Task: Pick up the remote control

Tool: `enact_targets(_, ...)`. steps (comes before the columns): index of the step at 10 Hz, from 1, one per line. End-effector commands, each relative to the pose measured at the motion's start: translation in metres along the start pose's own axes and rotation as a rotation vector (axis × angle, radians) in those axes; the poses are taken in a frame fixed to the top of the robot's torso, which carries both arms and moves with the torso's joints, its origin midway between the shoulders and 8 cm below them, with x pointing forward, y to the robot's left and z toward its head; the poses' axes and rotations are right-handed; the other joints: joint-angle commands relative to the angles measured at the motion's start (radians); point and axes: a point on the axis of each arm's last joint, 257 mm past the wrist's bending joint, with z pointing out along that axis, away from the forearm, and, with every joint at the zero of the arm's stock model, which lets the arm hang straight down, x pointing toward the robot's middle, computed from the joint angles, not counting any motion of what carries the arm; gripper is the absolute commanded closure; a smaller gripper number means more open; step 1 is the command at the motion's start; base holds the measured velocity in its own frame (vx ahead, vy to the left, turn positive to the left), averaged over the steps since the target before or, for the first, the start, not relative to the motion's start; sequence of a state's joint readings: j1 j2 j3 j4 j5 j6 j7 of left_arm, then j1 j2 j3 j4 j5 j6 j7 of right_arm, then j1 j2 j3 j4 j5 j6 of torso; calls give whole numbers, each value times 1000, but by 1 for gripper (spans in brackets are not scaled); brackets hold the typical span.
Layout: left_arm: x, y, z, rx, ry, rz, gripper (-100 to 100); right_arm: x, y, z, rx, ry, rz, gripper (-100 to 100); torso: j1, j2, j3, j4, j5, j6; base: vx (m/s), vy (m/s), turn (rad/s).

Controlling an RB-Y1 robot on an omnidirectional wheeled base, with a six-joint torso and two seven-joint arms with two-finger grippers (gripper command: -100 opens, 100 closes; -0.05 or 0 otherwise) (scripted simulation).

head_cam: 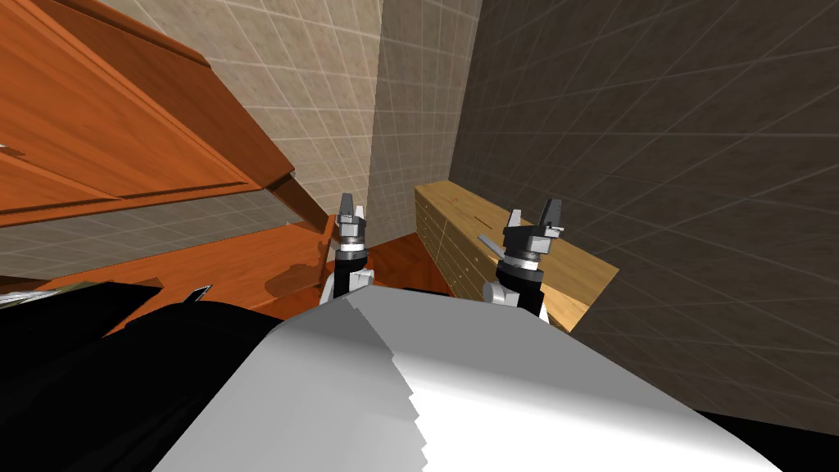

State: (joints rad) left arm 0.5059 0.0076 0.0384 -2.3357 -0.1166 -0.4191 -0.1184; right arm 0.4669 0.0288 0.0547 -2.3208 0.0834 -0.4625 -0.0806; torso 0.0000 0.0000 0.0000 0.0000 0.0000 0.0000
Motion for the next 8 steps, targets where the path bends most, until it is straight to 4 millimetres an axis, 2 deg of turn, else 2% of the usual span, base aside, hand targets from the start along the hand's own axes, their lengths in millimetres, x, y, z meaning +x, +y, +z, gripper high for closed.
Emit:
enact_targets(1,0,0,0,0,0,0,0,5,0,-2,-3,47,-22,-100,0,0,0,0,0,0,-3,38,-2)
enact_targets(8,0,0,0,0,0,0,0,23,-3,-17,-6,214,-93,-100,6,0,0,0,1,0,-7,84,-1)
